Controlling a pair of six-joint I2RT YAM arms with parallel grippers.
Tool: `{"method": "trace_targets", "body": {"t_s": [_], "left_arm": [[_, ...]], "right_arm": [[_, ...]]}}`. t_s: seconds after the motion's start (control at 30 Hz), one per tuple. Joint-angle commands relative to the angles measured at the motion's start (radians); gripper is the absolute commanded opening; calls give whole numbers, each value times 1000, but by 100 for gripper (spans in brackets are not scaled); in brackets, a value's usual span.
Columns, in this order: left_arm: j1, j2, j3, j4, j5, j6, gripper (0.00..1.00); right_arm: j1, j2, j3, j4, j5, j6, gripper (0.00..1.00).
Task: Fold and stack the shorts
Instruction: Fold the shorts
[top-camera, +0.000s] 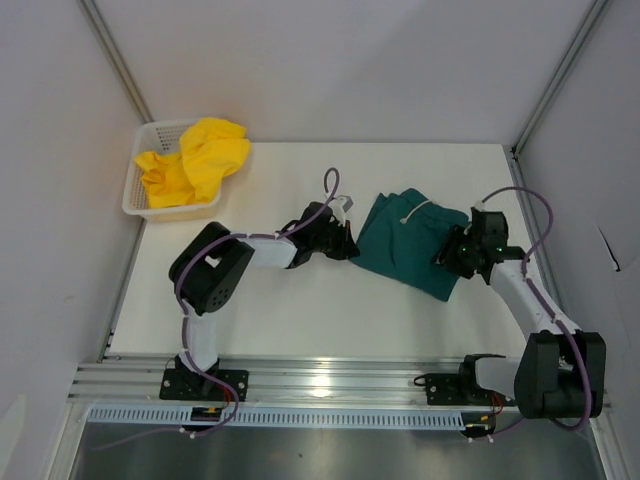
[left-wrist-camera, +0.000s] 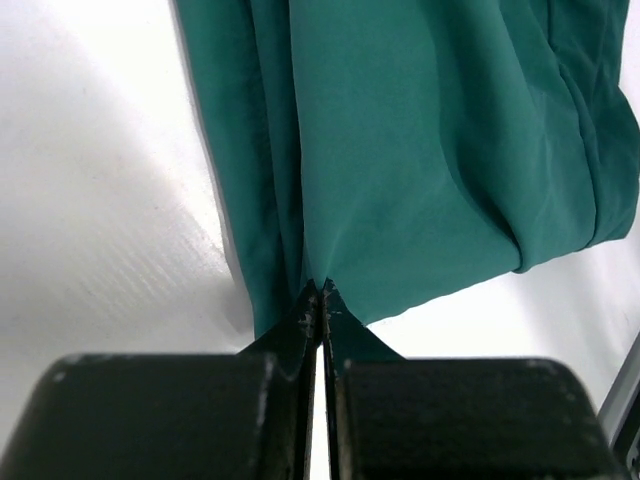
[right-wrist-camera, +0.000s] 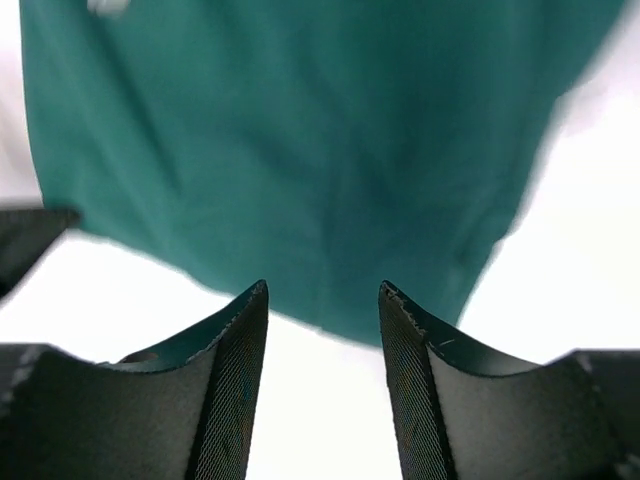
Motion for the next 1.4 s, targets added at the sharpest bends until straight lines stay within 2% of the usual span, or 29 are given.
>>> {"method": "trace_targets", "body": {"t_s": [0.0,0.2,0.4,0.6,0.63,0.67,0.7,0.8,1.0,1.13,1.37], "left_arm": [[10,-71,-1,-21,-42,7,0],[11,-92,0,-58,-104,-4,0],[20,-106,-12,-68,-124,-16,0],[20,-117,-29,-53,-110,-18,0],[20,-120,-27,-50,-107,-18,0],[20,-120,-29,-48,-105,-18,0],[20,-118,-30,-47,-102,-18,0],[20,-124,-36,-48,-105,-16,0],[46,-135,-39,-73,-129,-30,0],[86,-150,-35,-90,-115,-27,0],[91,-166,-21,-111,-118,-8,0]], "right_arm": [[101,-11,-26,-52,92,46,50],[175,-19,-78,-72,208,131,48],[181,-39,-116,-57,199,163,48],[190,15,-121,-8,192,169,49],[193,21,-121,-3,190,172,43],[196,27,-119,6,190,171,35],[196,39,-119,12,187,172,22],[199,46,-119,12,187,177,0],[196,4,-124,-26,238,181,0],[155,-9,-128,-40,242,178,0],[70,-17,-170,-20,206,175,0]]}}
